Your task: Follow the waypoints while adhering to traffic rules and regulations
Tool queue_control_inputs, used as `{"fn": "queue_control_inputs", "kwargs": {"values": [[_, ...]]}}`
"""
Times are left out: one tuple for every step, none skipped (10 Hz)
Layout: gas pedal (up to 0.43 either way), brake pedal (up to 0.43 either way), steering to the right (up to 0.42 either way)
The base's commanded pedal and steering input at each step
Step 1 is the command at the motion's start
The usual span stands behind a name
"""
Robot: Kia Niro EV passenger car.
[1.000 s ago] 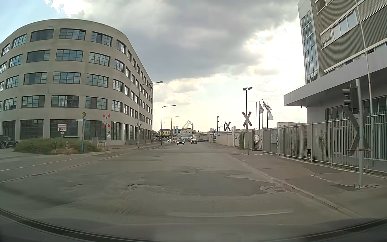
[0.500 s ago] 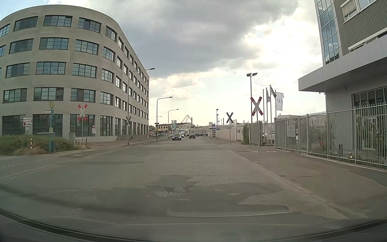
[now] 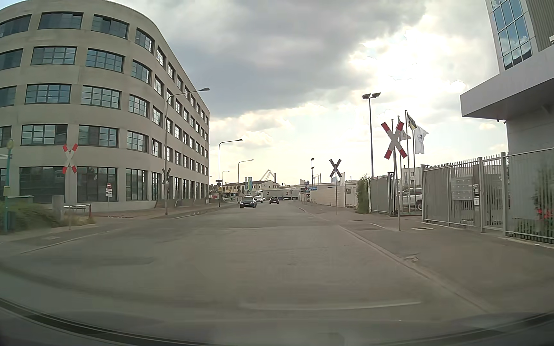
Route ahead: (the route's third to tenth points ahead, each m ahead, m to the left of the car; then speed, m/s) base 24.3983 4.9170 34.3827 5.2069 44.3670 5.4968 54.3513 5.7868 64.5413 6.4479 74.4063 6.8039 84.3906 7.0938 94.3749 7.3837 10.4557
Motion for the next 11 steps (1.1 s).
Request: {"fn": "queue_control_inputs", "kwargs": {"values": [[0.087,0.030,-0.012],[0.087,0.030,-0.012],[0.087,0.030,-0.012],[0.098,0.030,-0.012],[0.087,0.030,-0.012],[0.079,0.030,-0.012],[0.079,0.030,-0.011],[0.098,0.030,-0.008],[0.098,0.030,-0.006],[0.079,0.030,-0.008],[0.079,0.030,-0.010]]}}
